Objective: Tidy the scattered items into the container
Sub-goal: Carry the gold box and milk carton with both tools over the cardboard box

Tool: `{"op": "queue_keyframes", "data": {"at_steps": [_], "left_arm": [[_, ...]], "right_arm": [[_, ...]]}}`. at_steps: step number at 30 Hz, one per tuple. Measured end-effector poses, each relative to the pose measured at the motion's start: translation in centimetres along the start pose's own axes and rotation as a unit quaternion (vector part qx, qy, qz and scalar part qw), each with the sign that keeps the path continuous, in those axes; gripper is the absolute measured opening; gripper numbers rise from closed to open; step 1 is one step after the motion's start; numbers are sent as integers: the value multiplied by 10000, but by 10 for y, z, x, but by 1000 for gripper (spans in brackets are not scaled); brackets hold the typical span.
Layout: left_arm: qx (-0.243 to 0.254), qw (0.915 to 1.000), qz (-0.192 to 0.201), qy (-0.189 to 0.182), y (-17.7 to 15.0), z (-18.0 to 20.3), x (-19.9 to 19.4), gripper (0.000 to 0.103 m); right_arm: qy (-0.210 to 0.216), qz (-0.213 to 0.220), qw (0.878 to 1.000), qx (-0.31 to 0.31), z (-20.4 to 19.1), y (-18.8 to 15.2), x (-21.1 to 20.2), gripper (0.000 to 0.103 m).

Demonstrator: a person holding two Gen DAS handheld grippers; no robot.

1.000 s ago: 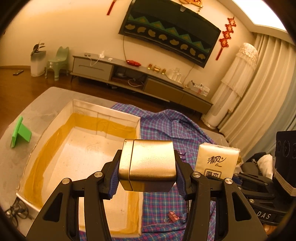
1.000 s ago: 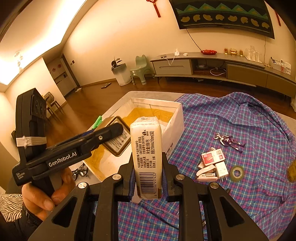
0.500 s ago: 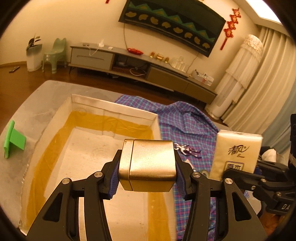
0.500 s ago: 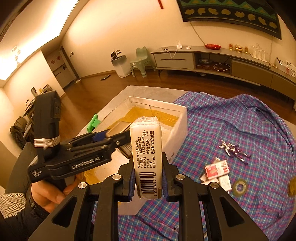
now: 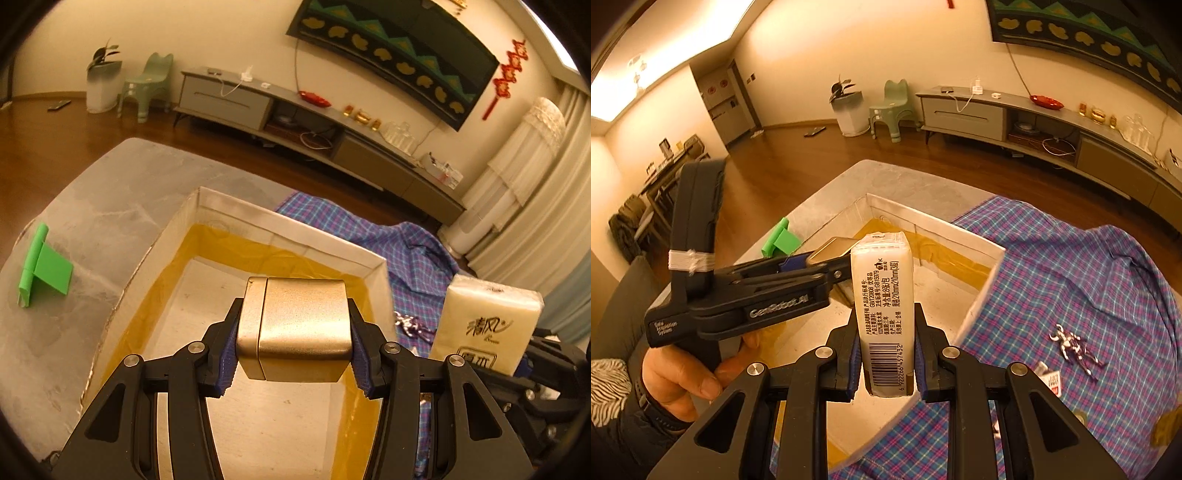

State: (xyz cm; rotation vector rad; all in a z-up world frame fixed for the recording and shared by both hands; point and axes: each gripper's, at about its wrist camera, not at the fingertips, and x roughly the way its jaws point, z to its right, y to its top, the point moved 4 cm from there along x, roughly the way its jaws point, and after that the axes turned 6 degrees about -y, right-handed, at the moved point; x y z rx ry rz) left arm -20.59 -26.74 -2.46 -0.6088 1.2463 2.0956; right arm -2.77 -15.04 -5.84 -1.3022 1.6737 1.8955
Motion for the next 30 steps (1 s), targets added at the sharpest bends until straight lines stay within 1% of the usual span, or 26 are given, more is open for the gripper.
{"op": "queue_keyframes", "data": {"at_steps": [7,12,18,23,30], "left_arm": [[-185,9995,-126,239,4,-14,17,53],[-382,9980,-271,433,5,-23,30,53],[-511,9947,-587,666,0,-30,52,53],[-673,9906,-862,822,-4,-38,71,53],[-816,9859,-1124,934,-11,-49,85,53]], "right_arm": [[-160,-283,9988,-374,-13,10,33,24],[-290,-546,9962,-606,-16,14,59,24],[-489,-933,9905,-887,-12,13,90,24],[-573,-1218,9863,-954,-6,16,113,24],[-713,-1669,9762,-1183,-3,13,140,25]]}}
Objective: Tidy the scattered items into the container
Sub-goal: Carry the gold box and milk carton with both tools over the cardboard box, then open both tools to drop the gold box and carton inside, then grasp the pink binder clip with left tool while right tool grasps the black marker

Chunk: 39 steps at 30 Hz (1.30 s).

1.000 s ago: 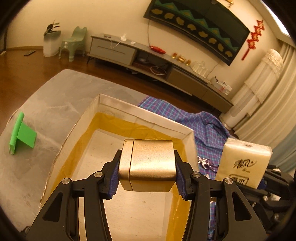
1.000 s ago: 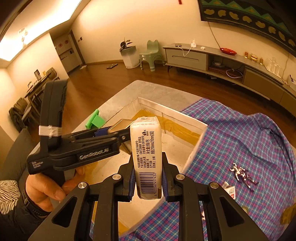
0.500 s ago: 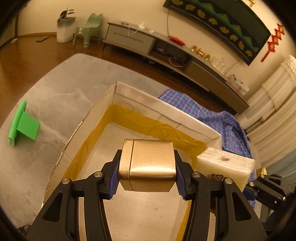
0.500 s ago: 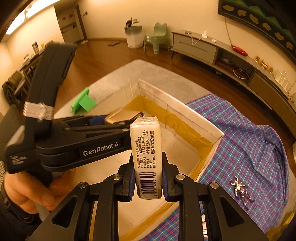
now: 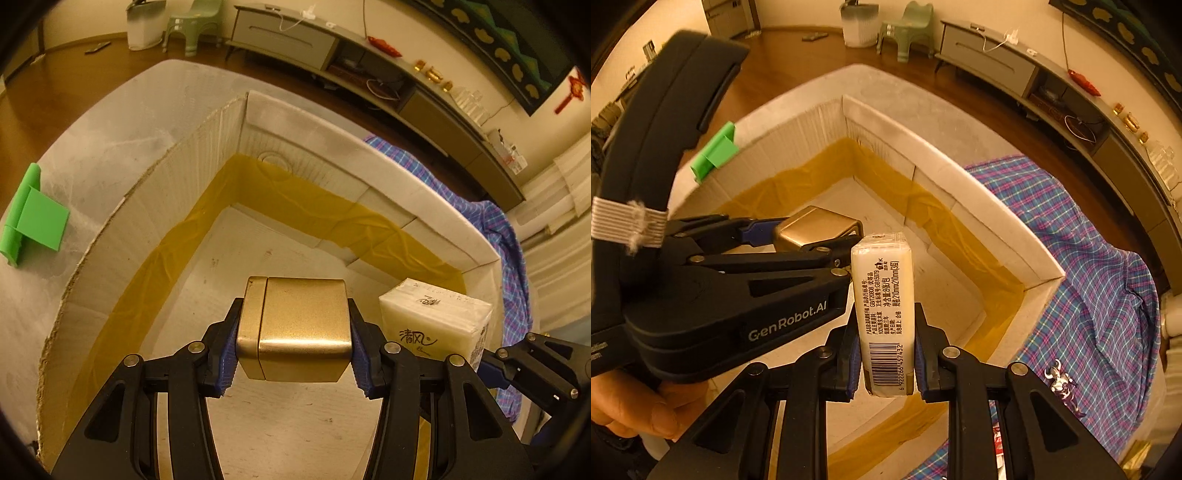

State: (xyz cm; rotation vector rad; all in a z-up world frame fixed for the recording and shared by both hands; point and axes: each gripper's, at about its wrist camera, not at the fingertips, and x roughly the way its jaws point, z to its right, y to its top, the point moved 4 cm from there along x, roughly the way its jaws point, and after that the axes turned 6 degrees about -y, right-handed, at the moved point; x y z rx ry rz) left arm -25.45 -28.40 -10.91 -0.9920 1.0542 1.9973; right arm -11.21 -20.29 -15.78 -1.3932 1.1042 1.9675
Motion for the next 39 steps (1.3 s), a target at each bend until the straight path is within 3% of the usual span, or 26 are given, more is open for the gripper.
{"op": "queue_keyframes", "data": {"at_steps": [13,18,24,28,34,39], "left_arm": [[-268,9995,-6,-174,8,-9,-1,53],[-376,9989,36,-292,11,-15,-1,57],[-253,9988,130,-410,10,-14,-13,60],[256,9983,428,-317,-5,1,-38,60],[1429,9829,963,-641,-52,55,-88,60],[2103,9587,1234,-1462,-104,106,-131,60]], "right_arm": [[18,-258,9996,87,-4,8,13,26],[-99,-114,9995,269,1,5,5,36],[208,616,9961,604,5,-15,-45,40],[529,1342,9869,719,11,-51,-93,41],[830,1914,9719,1094,29,-130,-135,41],[684,2038,9657,1453,55,-195,-139,41]]}}
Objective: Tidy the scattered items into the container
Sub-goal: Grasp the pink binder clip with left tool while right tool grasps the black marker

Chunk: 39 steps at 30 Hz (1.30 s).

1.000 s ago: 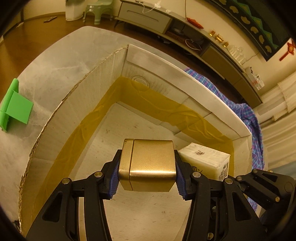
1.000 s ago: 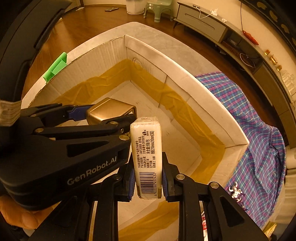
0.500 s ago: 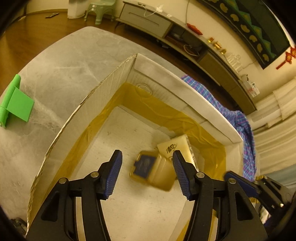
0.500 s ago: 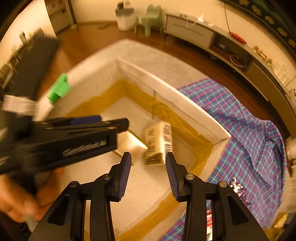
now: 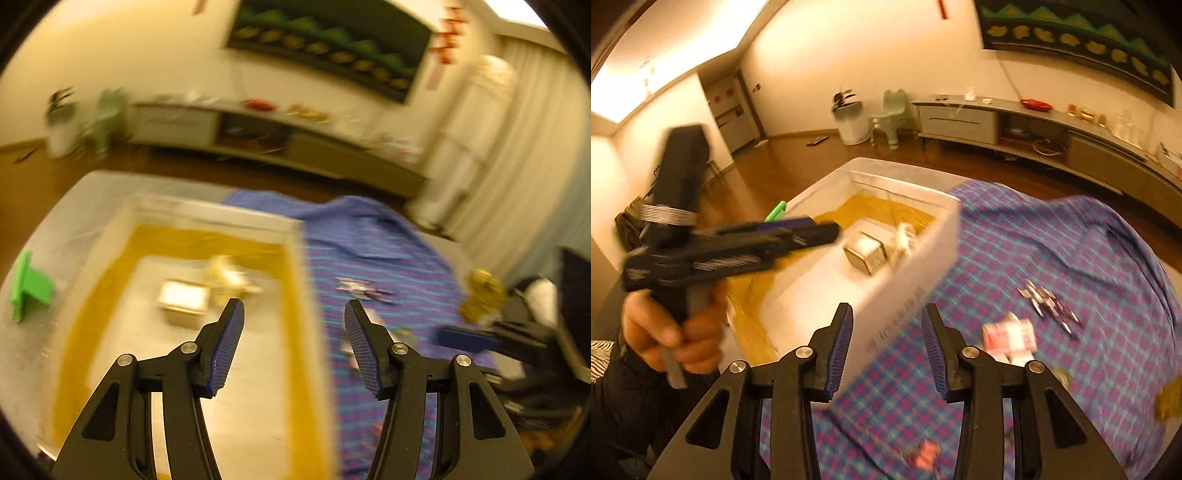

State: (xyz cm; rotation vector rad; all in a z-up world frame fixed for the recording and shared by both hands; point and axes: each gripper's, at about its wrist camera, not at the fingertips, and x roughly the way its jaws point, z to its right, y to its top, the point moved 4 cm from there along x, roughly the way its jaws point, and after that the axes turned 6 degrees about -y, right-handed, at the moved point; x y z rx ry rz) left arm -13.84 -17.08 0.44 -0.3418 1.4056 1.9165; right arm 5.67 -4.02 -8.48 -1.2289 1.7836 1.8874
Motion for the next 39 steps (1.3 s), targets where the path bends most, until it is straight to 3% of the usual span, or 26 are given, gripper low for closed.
{"op": "queue_keyframes", "data": {"at_steps": [4,11,17,22,24,28,36,38,39], "left_arm": [[700,9961,-382,-377,-36,58,10,60],[1740,9732,-1474,-290,-127,107,70,60],[2449,9585,-1438,-233,-166,114,87,60],[2467,9570,-1510,-207,-175,109,113,59],[2461,9561,-1564,-277,-179,111,123,59],[2448,9551,-1615,-414,-182,113,130,38],[2277,9603,-1539,-469,-176,107,127,38],[2206,9638,-1418,-470,-171,108,123,38],[2163,9653,-1380,-494,-167,108,121,38]], "right_arm": [[-251,-181,9988,372,33,-44,-5,41],[-410,-549,9921,1055,78,-117,15,41],[-388,-609,9876,1390,98,-148,33,41],[-617,-765,9882,1173,95,-147,51,41],[-758,-855,9876,1081,95,-148,59,33],[-839,-846,9867,1106,99,-147,60,25],[-756,-735,9872,1199,96,-144,48,16],[-736,-693,9876,1203,96,-141,46,6],[-729,-680,9877,1205,95,-141,45,6]]}}
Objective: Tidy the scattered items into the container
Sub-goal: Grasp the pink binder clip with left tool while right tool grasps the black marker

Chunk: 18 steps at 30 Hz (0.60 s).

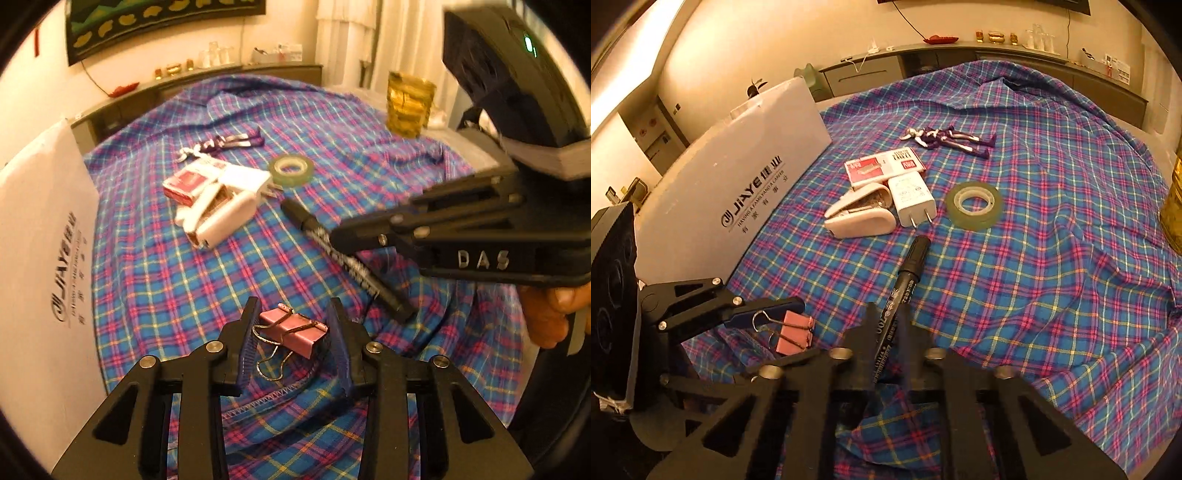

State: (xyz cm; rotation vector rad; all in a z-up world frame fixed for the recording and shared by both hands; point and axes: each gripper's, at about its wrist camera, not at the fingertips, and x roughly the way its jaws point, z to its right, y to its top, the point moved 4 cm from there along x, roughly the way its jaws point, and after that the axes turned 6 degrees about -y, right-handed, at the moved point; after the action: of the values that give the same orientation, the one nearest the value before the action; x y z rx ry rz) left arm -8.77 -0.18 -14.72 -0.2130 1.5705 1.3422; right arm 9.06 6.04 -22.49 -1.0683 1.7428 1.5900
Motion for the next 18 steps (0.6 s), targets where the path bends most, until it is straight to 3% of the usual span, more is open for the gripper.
{"op": "queue_keyframes", "data": {"at_steps": [6,10,13,18], "left_arm": [[-235,9995,214,-5,11,-8,-14,38],[-315,9991,279,10,17,-10,-20,38],[-346,9988,346,3,22,-8,-26,38],[-405,9977,550,-26,31,-8,-41,38]], "right_arm": [[83,-83,9999,78,4,-3,7,8],[23,-172,9998,-18,-1,-4,16,23],[-121,-111,9997,-185,-6,-5,20,24],[-128,-11,9999,-88,-5,-3,14,15]]}}
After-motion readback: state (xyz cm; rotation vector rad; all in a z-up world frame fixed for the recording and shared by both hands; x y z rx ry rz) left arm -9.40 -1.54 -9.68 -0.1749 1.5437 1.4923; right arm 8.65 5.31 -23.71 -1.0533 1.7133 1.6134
